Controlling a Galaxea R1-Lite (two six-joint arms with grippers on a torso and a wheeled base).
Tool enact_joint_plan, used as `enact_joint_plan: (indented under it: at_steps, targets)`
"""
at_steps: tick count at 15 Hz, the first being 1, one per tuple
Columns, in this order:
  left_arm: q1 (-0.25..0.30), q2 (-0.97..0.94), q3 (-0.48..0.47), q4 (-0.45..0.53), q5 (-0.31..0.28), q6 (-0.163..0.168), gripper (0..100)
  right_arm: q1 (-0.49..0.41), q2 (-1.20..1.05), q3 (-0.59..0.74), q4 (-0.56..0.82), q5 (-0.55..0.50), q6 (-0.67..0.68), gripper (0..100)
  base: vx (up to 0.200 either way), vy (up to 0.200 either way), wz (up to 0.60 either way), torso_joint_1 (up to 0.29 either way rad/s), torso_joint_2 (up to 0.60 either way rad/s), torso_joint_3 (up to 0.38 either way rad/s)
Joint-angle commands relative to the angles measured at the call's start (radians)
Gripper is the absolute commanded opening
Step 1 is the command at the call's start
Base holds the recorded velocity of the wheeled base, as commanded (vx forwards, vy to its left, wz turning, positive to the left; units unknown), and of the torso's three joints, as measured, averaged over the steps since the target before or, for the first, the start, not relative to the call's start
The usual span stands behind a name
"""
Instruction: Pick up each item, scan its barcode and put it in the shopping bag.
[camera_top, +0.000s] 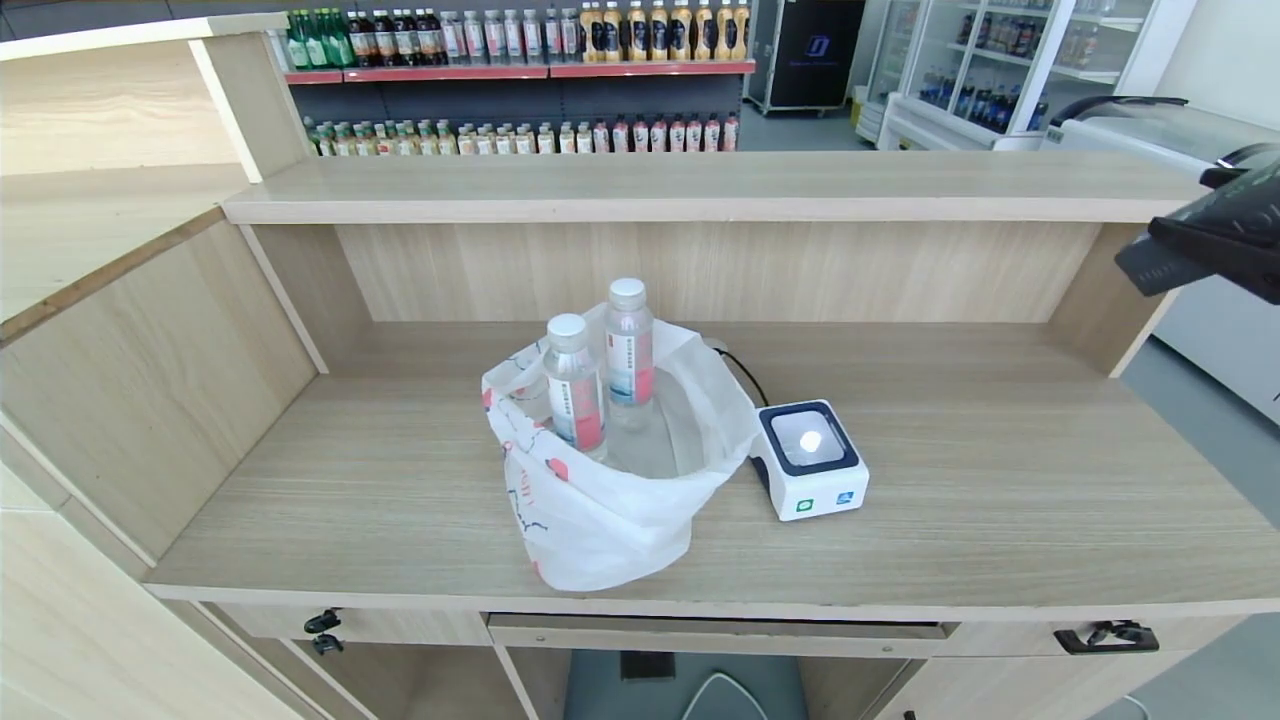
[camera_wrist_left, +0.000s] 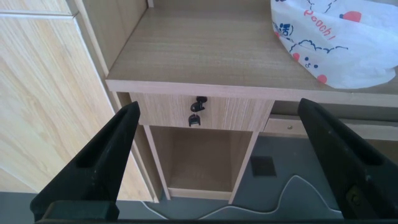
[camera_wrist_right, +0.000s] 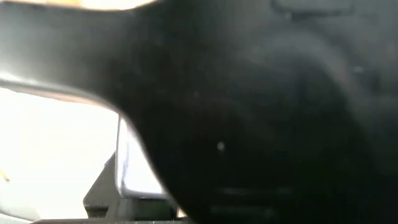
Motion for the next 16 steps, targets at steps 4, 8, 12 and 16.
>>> enact_joint_plan:
  at_steps: [4, 8, 12, 16]
  targets:
    - [0.000, 0.000, 0.000, 0.000, 0.000, 0.000, 100, -0.083, 0.042, 0.025, 0.121, -0.189, 0.004, 0, 0.000, 0.000, 0.00, 0.000, 0.00, 0.000]
    - [0.000, 0.000, 0.000, 0.000, 0.000, 0.000, 100, -0.026, 0.041, -0.007, 0.212, -0.270, 0.056, 0, 0.000, 0.000, 0.30, 0.002, 0.00, 0.001]
    - [0.000, 0.000, 0.000, 0.000, 0.000, 0.000, 100, 0.247, 0.067, -0.240, 0.563, -0.616, 0.317, 0, 0.000, 0.000, 0.60, 0.001, 0.00, 0.004]
    - [0.000, 0.000, 0.000, 0.000, 0.000, 0.000, 100, 0.378, 0.174, -0.459, 0.933, -0.763, 0.492, 0, 0.000, 0.000, 0.45, -0.001, 0.00, 0.001]
